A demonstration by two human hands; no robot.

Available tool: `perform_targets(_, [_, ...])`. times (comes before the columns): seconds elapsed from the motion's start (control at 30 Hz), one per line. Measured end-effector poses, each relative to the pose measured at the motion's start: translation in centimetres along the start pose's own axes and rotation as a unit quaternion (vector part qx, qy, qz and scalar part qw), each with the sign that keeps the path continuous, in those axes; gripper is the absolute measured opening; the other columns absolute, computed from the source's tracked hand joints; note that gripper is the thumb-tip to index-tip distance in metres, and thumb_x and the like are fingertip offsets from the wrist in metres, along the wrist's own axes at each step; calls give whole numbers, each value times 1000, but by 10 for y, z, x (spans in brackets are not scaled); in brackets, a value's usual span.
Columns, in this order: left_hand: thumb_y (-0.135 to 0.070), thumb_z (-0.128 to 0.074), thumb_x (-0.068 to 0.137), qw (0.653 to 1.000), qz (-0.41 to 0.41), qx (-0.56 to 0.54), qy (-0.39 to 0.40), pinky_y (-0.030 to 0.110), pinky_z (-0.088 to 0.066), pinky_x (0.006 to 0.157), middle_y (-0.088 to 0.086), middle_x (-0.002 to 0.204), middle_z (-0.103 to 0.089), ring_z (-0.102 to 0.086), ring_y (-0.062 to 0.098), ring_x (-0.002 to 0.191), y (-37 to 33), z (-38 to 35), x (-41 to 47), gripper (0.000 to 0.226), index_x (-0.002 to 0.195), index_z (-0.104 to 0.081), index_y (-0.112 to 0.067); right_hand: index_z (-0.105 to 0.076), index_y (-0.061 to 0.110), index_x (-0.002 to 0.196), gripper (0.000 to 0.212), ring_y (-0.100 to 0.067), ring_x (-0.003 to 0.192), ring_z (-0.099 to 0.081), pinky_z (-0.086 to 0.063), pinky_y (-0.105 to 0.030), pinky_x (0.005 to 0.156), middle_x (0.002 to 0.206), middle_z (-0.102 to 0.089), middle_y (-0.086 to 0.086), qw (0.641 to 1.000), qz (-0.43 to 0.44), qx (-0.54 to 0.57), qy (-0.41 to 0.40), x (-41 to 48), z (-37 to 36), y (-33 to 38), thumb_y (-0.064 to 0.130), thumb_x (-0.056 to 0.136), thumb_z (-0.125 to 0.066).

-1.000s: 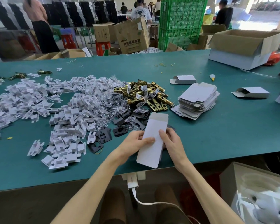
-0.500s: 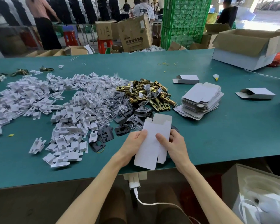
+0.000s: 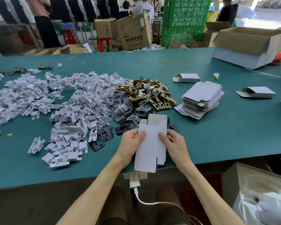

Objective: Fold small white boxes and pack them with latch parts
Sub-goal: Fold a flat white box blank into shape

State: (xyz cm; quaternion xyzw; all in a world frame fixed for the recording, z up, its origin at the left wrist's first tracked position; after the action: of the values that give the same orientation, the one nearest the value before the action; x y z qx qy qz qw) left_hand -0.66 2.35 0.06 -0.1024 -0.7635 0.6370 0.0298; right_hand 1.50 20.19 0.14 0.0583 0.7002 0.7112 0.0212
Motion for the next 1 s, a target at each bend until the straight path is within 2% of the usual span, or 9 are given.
perform_targets(0.07, [-24, -60, 105, 999, -14, -2, -51, 41, -64, 76, 14, 109, -79, -76, 34, 96, 1, 2, 0, 25, 117, -69, -4, -68, 17, 107, 25, -8, 85, -73, -56, -25, 75, 89, -78, 5, 999, 11, -51, 3, -1, 0, 3, 39, 95, -66])
perform_targets(0.13, [-25, -58, 106, 996, -14, -12, -82, 49, -63, 82, 12, 110, -79, -76, 36, 99, 1, 4, 1, 26, 117, -69, -5, -68, 16, 107, 24, -8, 82, -73, -56, -23, 70, 87, -78, 4, 996, 12, -86, 16, -3, -2, 2, 37, 96, -67])
perform_targets(0.2, [-27, -60, 104, 997, -10, -21, -76, 50, -62, 86, 12, 111, -78, -76, 33, 100, -1, 2, 1, 28, 118, -69, -5, -70, 9, 103, 19, -15, 76, -74, -56, -28, 58, 89, -78, -3, 997, 4, -71, 13, -2, -2, -1, 27, 97, -68])
perform_targets(0.3, [-30, -66, 97, 999, -12, -13, -32, 39, -64, 80, 12, 111, -79, -76, 29, 99, -3, -4, -4, 35, 119, -68, -4, -69, 6, 100, 18, -21, 64, -70, -51, -32, 45, 85, -76, -11, 999, 5, -35, -20, -2, 2, -1, 23, 98, -67])
perform_targets(0.57, [-15, -60, 103, 1000, -16, 15, 1, 31, -63, 77, 13, 110, -79, -77, 27, 97, -1, -3, -6, 21, 116, -69, -1, -69, 11, 98, 27, -11, 64, -67, -50, -29, 52, 79, -74, 1, 999, 20, -38, -27, -4, 1, 1, 37, 98, -64])
perform_targets(0.63, [-18, -60, 104, 1000, -16, 22, 5, 32, -63, 78, 12, 111, -79, -77, 28, 98, -1, -5, -7, 24, 119, -68, -1, -65, 20, 109, 31, -1, 70, -67, -48, -17, 58, 79, -74, 12, 996, 38, -72, -43, -6, 1, 4, 47, 94, -62])
perform_targets(0.73, [-25, -56, 106, 999, -16, 29, -1, 38, -63, 86, 10, 117, -77, -74, 29, 107, -1, -9, -7, 30, 125, -65, -5, -48, 31, 136, 50, -2, 88, -68, -55, -18, 68, 102, -70, 13, 991, 58, -111, -46, -9, -3, 5, 47, 92, -68])
perform_targets(0.83, [-34, -45, 110, 999, -32, 24, -5, 41, -61, 94, 3, 125, -74, -71, 25, 115, -4, -11, -10, 32, 132, -62, -17, -48, 30, 143, 59, -10, 93, -68, -58, -25, 73, 111, -64, 8, 989, 54, -132, -31, -7, -4, 5, 48, 91, -69])
perform_targets(1.0, [-36, -50, 109, 998, -47, 10, -26, 40, -62, 88, -16, 135, -67, -71, 15, 113, -10, -7, -11, 45, 152, -42, -46, -50, 39, 138, 47, -9, 76, -70, -55, -23, 64, 85, -72, 2, 991, 54, -115, 31, -9, -5, 6, 46, 94, -68])
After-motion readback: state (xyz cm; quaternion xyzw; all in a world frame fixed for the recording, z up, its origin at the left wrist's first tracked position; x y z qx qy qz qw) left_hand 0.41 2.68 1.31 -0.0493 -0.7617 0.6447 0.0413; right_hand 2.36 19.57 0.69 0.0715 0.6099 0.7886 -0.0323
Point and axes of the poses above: each hand's wrist, its own x-axis towards the middle knuckle, its own z-axis out of the back of the hand, y = z × x, the point moved 4 cm from there along x, towards the middle knuckle
